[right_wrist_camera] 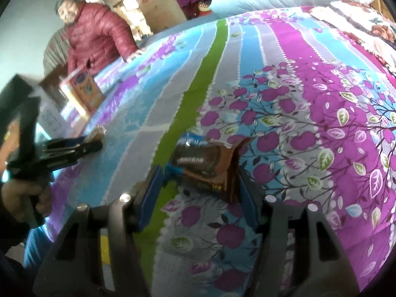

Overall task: Organize snacks
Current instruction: 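Grasp the clear-wrapped granola bar with left tool while right tool grasps brown blue-label packet, then lift the granola bar and brown packet off the bedspread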

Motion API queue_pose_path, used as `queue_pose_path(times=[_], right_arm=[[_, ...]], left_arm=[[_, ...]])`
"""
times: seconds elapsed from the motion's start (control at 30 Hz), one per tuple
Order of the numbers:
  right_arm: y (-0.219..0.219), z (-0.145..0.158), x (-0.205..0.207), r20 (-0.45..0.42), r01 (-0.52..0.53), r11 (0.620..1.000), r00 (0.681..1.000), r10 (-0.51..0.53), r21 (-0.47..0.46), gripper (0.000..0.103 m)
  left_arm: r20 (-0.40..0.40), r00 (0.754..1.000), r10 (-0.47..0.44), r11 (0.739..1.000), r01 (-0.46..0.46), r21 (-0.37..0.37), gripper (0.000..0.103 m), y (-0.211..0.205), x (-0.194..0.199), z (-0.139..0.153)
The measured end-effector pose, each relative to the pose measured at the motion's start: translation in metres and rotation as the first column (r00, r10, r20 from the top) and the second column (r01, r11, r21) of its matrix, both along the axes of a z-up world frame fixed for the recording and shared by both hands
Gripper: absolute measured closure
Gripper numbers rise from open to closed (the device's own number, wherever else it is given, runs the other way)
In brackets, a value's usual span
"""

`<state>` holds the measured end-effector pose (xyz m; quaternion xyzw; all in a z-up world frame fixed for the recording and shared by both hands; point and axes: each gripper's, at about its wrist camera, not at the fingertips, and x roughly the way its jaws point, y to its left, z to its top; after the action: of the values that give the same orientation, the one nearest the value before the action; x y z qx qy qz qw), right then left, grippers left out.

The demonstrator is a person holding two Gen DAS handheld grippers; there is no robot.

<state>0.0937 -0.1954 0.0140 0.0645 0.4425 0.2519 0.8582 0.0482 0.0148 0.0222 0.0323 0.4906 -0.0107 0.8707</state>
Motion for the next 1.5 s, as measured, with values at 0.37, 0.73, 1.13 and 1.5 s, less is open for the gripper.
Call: queue_pose_path(times=[0.37, 0.73, 1.13, 1.5], right_arm=[[-0.002, -0.004, 0.004, -0.001, 0.025, 1.0, 1.0, -0.025, 0.003, 0.035], [-0.004, -0.005, 0.005, 0.001, 0.039, 0.999, 0.999, -0.039, 0.006, 0.026], [-0.006, -0.001, 0.005, 0.019, 0.037, 0.999, 0.999, -0.038, 0.023, 0.045], [-0.011, 0.009, 0.0, 0.049, 0.034, 0.999, 0.998, -0.035, 0.04, 0.065]], left_arm=[[0.08, 0.996, 0.029, 1.0, -0.029, 0.004, 0.049, 0.0, -0.006, -0.012], [0.109, 0.994, 0.033, 0.999, -0.036, 0.018, 0.045, -0.001, -0.008, -0.015], [0.11, 0.993, 0.034, 0.999, -0.037, 0.02, 0.045, 0.0, -0.009, -0.014], [0.12, 0.992, -0.023, 0.999, 0.018, 0.05, 0.059, -0.011, -0.018, 0.0]])
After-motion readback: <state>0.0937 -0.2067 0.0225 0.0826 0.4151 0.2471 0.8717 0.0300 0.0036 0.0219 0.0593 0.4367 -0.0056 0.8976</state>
